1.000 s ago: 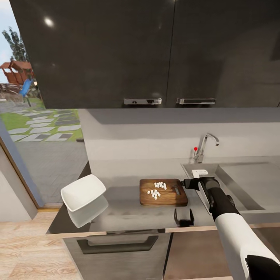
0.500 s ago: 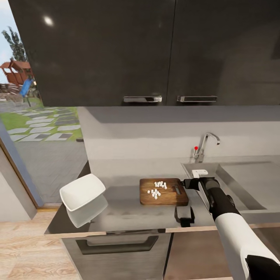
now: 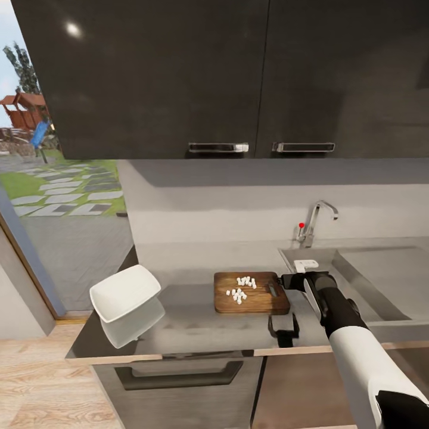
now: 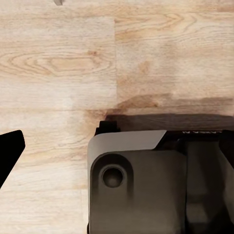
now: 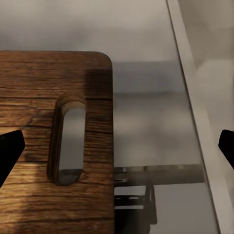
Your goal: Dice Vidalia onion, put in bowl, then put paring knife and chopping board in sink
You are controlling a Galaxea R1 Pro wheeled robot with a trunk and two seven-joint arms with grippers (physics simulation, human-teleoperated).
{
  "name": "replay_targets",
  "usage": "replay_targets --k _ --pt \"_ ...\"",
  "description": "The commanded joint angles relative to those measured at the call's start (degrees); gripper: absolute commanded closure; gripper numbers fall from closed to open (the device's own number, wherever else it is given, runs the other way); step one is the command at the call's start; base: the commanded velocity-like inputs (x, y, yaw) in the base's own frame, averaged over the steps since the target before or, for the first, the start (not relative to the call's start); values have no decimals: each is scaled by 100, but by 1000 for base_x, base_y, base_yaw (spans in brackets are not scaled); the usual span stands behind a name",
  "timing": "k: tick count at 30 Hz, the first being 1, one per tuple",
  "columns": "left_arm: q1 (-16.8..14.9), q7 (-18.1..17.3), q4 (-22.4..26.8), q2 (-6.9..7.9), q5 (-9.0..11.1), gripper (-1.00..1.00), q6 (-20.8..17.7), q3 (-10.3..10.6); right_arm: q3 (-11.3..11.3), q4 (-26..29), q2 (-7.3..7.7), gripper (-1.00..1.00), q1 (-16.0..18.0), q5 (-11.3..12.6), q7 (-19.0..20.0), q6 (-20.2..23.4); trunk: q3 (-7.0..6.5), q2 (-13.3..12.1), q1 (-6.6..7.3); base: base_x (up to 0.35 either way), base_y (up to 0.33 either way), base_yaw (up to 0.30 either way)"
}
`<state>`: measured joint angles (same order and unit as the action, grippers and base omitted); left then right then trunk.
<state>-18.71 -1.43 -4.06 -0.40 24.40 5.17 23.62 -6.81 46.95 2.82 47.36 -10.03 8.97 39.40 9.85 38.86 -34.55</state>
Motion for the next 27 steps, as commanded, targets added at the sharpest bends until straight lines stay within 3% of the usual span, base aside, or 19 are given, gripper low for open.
replay_targets --k 1,27 --pt "-10 -15 -24 -4 47 -100 37 46 -16 8 -1 -100 4 -61 53 22 28 50 -24 0 0 0" --pt "-10 -15 -28 -4 47 -100 37 46 -31 16 66 -100 3 -63 45 24 495 1093 -595 0 0 0"
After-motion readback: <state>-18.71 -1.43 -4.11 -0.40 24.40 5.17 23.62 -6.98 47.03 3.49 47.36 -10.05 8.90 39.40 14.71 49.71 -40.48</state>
